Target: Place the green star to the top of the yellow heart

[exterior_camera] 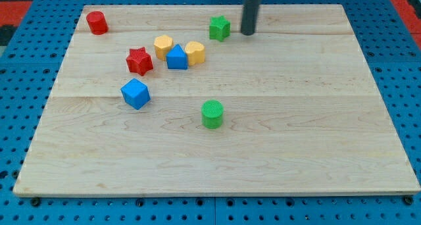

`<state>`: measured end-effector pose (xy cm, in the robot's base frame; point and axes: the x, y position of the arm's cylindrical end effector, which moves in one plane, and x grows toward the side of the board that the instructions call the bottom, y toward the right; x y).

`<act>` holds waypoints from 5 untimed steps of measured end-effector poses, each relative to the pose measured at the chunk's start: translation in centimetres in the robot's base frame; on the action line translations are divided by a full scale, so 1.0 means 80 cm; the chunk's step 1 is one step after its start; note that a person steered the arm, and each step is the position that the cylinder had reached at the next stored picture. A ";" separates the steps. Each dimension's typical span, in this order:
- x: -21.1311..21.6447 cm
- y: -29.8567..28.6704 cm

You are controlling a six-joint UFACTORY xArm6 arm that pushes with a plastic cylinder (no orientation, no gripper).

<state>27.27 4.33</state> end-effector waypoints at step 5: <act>-0.034 -0.067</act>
